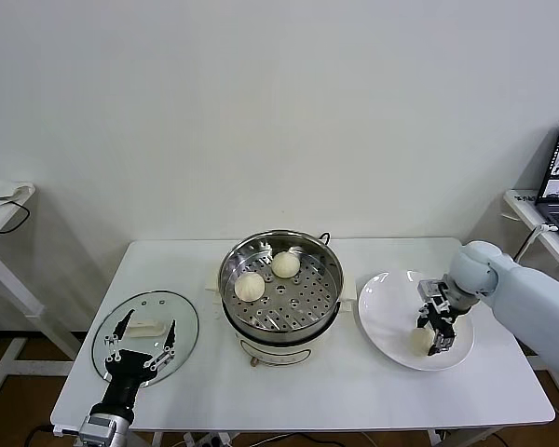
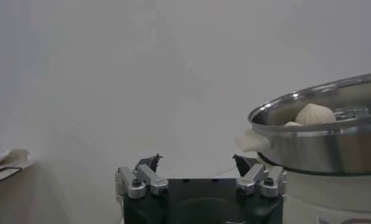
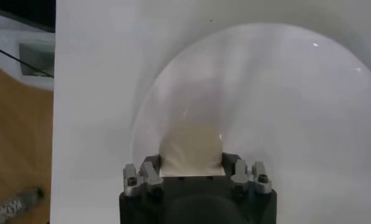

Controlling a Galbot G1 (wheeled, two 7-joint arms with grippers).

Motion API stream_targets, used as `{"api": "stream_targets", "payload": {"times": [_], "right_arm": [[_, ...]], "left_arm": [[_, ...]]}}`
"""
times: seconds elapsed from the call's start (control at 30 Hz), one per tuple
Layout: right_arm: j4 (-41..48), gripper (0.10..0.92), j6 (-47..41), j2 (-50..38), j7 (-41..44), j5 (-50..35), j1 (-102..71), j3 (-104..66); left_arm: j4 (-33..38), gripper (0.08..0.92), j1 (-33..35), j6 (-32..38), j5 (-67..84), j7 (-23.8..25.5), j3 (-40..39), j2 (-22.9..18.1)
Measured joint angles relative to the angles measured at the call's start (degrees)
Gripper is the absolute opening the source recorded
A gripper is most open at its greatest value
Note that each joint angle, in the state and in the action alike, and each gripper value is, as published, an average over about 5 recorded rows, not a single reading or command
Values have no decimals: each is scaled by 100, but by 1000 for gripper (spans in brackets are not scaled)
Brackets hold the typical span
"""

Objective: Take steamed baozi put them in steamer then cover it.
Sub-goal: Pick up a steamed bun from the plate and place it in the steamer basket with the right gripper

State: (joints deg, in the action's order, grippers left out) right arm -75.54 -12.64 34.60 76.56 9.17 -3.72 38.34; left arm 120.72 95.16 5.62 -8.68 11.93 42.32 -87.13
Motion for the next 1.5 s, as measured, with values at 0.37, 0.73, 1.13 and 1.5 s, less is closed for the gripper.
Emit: {"api": "stream_targets", "payload": {"times": [0.37, 0.73, 1.13, 1.5], "right_arm": [[-482, 670, 660, 7, 206, -829, 2199, 1341], [-747, 677, 2132, 846, -41, -1158, 4091, 2709], [-693, 678, 3642, 2238, -745, -726, 4615, 3512], [-749, 679, 4163, 3049, -1089, -563, 4529, 3864]], "left_arm": [[47, 823, 15, -10, -7, -2, -16, 19], [15, 823, -4, 17, -1, 44, 1, 64], [73, 823, -26, 22, 48, 71, 31, 95], [65, 823, -78, 19, 83, 83, 57, 136]]}}
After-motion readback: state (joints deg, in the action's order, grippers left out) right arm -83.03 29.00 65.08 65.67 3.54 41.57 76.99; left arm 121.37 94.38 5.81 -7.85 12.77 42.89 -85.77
